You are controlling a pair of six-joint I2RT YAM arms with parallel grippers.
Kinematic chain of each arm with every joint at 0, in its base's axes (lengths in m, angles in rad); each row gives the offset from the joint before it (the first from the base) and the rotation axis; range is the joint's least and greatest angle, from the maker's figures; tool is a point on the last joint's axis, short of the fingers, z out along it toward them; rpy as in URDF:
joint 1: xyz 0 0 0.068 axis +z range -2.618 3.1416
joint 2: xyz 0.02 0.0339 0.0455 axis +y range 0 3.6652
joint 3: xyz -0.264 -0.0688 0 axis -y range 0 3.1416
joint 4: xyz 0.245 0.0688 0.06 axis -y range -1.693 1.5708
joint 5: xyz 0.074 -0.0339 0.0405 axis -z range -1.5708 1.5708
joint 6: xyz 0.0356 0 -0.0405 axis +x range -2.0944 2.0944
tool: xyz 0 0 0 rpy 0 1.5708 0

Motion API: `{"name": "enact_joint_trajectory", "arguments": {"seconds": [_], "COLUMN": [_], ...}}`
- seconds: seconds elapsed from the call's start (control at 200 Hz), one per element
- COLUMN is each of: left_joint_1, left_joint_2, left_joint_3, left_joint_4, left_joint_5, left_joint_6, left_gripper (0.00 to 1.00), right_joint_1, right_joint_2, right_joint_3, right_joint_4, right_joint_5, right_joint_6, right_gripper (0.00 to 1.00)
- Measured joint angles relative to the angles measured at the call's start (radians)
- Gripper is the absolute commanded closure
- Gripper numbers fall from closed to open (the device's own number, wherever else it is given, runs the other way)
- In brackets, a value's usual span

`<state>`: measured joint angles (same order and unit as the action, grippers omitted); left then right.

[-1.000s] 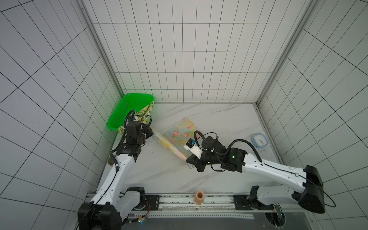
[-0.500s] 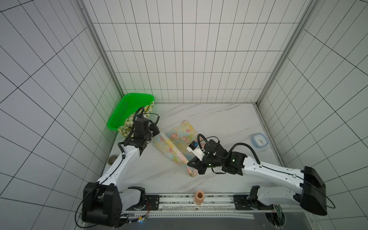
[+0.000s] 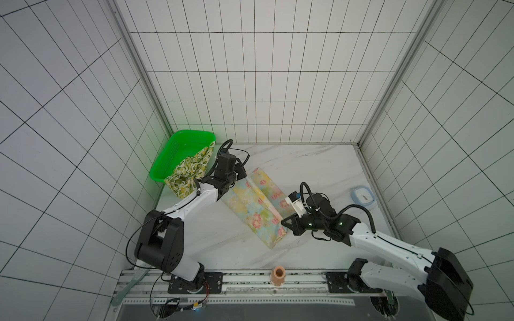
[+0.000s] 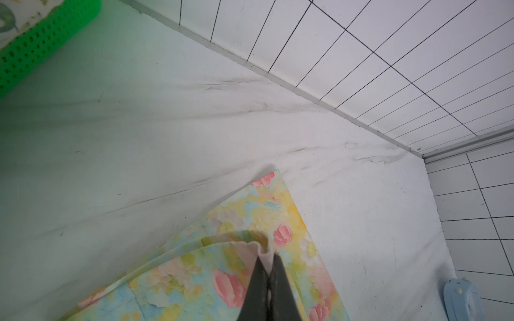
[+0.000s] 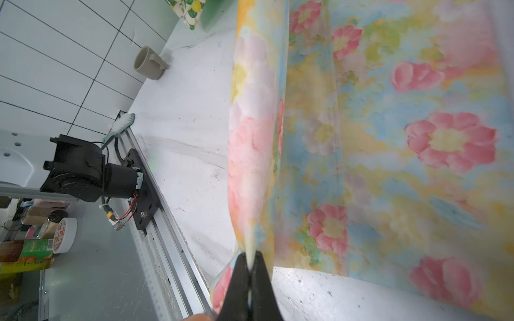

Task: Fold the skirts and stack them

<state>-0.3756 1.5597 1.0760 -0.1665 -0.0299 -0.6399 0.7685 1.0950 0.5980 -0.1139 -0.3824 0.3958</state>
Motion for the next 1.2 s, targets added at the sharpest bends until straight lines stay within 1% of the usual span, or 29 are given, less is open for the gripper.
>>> {"name": "enact_joint_trajectory", "arguments": {"seconds": [0.16,0.3,0.655,0.82,1.199], "left_joint_1": [-0.033,-0.041,-0.055,-0.056,-0.063], "left_joint_2": [0.090,0.146,0.269,0.301,0.365], "left_joint_3": [0.061,0.101,0.188,0.198,0.260], "left_joint_4": [0.018,0.023,0.029,0.029,0.027], "left_joint_5": [-0.018,-0.026,-0.025,-0.024,-0.013], "left_joint_6": [0.001,0.002,0.012,0.012,0.012], "left_gripper": [1.00,1.00,1.00,1.00,1.00], "right_joint_1": [-0.046,-0.081,-0.163,-0.188,-0.208], "right_joint_2": [0.000,0.007,0.093,0.118,0.144], "right_joint_3": [-0.009,-0.010,-0.009,-0.009,-0.006], "right_joint_4": [0.000,0.000,0.001,-0.001,-0.006], "right_joint_5": [-0.018,-0.026,-0.040,-0.050,-0.053], "right_joint_6": [0.000,-0.002,-0.026,-0.041,-0.068], "right_gripper": [1.00,1.00,1.00,1.00,1.00]}}
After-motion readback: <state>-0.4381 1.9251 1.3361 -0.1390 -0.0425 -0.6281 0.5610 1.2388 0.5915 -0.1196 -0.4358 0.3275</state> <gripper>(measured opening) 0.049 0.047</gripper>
